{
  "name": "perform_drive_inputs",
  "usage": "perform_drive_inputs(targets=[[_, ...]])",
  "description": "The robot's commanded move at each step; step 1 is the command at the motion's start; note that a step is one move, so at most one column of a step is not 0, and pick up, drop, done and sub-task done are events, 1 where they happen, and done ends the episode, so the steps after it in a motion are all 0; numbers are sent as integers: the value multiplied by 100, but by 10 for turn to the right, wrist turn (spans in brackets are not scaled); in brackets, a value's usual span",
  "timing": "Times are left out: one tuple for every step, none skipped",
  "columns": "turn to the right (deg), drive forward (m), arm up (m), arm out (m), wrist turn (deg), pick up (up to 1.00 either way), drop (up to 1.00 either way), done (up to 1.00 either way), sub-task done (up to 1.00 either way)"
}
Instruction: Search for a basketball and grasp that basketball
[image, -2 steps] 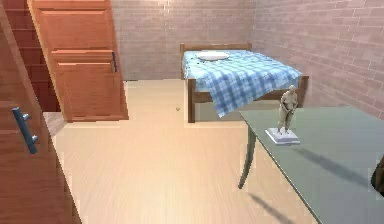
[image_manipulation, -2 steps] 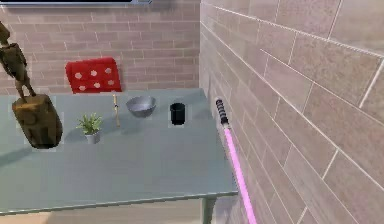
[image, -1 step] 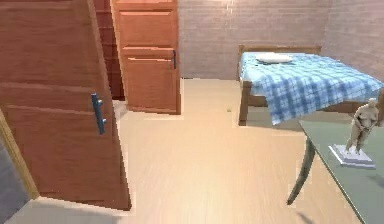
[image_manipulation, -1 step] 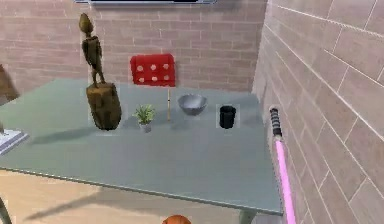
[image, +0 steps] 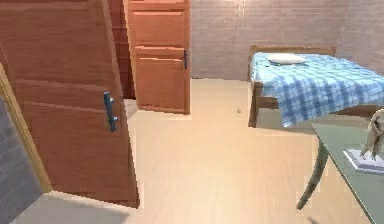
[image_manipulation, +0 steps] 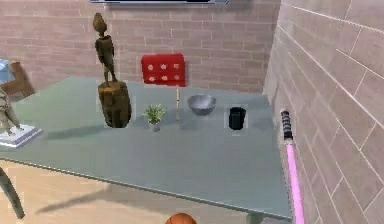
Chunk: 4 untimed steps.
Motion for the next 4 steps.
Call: perform_drive_inputs(targets=[[450,0,0,0,0,0,0,0,0],[450,0,0,0,0,0,0,0,0],[120,0,0,0,0,0,0,0,0],[0,25,0,0,0,0,0,0,0]])
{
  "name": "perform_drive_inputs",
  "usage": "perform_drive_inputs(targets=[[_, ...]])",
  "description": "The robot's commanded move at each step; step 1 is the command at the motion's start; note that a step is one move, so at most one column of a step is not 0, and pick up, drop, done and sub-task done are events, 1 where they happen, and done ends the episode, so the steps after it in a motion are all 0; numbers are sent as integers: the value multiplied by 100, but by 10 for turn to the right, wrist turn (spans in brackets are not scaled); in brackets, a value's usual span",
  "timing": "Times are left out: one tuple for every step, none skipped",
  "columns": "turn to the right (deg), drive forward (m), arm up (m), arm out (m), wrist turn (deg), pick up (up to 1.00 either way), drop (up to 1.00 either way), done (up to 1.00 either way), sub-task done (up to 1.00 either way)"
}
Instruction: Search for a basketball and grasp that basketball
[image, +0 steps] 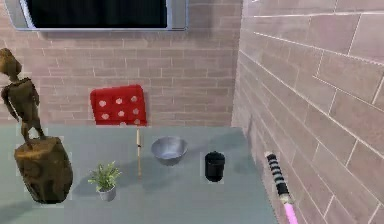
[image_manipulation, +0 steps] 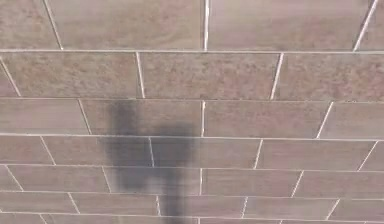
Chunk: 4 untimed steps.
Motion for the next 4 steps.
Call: perform_drive_inputs(targets=[[-450,0,0,0,0,0,0,0,0],[-450,0,0,0,0,0,0,0,0],[-270,0,0,0,0,0,0,0,0],[-30,0,0,0,0,0,0,0,0]])
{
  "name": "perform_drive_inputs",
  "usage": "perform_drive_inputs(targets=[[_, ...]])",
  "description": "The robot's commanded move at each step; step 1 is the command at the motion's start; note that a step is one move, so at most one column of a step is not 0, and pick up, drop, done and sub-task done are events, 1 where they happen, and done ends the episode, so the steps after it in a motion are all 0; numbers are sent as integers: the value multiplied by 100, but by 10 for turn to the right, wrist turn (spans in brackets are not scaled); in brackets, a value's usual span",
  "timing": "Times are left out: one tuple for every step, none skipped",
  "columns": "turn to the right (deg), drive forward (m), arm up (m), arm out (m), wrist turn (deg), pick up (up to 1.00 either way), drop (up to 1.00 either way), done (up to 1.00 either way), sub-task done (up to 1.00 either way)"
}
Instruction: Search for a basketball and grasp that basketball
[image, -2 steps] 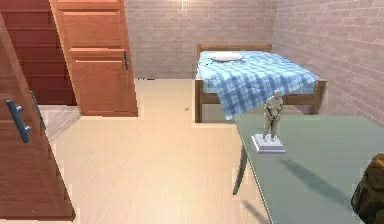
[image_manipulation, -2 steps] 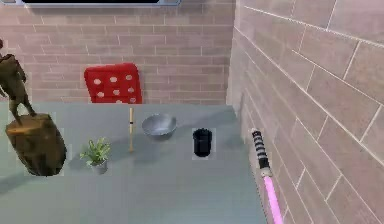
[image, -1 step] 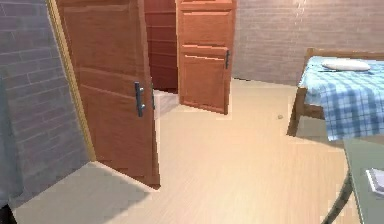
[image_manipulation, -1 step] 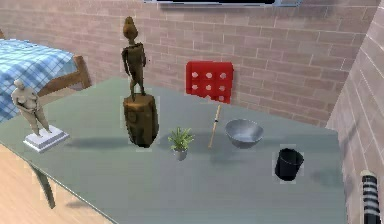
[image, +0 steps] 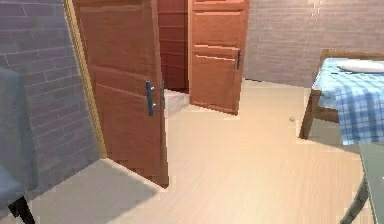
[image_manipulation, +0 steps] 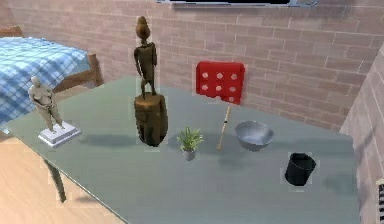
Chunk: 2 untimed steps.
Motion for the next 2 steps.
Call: perform_drive_inputs(targets=[[60,0,0,0,0,0,0,0,0],[0,45,0,0,0,0,0,0,0]])
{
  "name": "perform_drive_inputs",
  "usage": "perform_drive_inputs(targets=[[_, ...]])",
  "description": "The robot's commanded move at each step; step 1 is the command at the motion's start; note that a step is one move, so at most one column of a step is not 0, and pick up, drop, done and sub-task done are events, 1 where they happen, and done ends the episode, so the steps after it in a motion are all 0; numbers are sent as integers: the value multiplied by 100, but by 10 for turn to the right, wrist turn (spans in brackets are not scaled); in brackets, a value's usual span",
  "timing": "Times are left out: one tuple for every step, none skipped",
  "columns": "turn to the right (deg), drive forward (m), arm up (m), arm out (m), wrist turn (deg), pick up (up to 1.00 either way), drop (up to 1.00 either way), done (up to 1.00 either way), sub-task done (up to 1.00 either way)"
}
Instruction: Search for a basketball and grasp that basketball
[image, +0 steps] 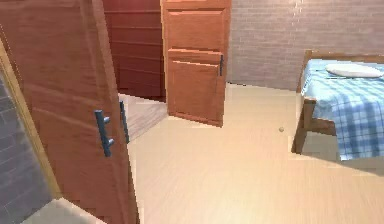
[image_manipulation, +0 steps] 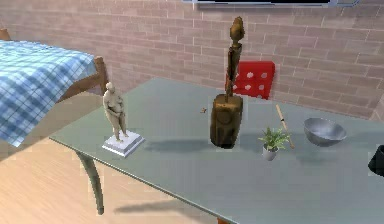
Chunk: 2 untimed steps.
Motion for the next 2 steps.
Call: perform_drive_inputs(targets=[[180,0,0,0,0,0,0,0,0],[0,0,20,0,0,0,0,0,0]])
